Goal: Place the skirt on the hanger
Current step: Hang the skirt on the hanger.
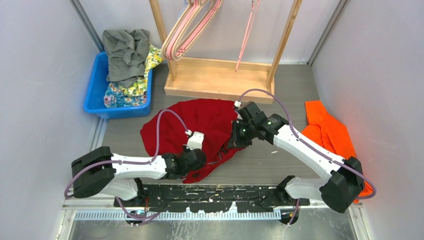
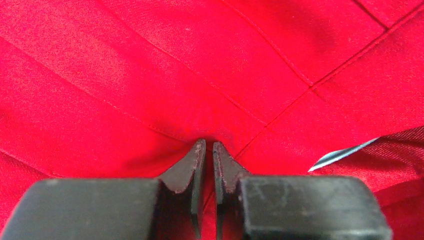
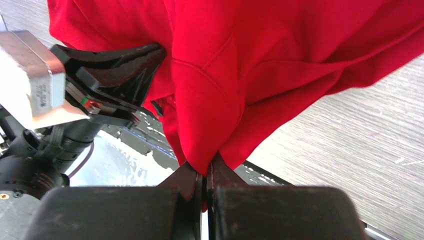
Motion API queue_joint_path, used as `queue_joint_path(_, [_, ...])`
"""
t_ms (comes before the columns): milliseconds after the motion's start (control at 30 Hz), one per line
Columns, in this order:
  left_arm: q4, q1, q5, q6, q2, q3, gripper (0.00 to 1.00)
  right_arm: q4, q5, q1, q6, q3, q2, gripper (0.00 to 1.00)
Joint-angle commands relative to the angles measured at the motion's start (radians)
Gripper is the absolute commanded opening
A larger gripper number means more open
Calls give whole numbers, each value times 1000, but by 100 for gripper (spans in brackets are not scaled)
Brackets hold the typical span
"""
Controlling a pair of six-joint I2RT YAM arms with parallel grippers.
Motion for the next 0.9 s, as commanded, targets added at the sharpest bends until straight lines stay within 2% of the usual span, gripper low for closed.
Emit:
queue_joint_path(0, [71, 0, -29, -1, 23, -32, 10, 59, 6, 27, -14, 116, 63, 1])
queue_joint_path(167, [107, -1, -9, -16, -27, -88, 10, 128, 10, 56, -2, 248, 167, 1])
queue_joint_path(367, [81, -36, -45, -16, -158, -133, 9, 145, 88, 162, -24, 487, 333, 1])
queue_joint_path(533, [58, -37, -52, -18, -248, -173, 9, 193, 106, 166, -30, 634, 471, 1])
queue_joint_path(633, [56, -38, -56, -24, -273, -193, 9, 111, 109, 167, -44, 758, 604, 1])
queue_joint_path(733, [52, -39, -56, -31, -290, -203, 9, 104, 126, 173, -41, 773, 698, 1])
queue_joint_path(867, [60, -41, -55, -29, -298, -209, 8, 197, 155, 174, -30, 672, 750, 1])
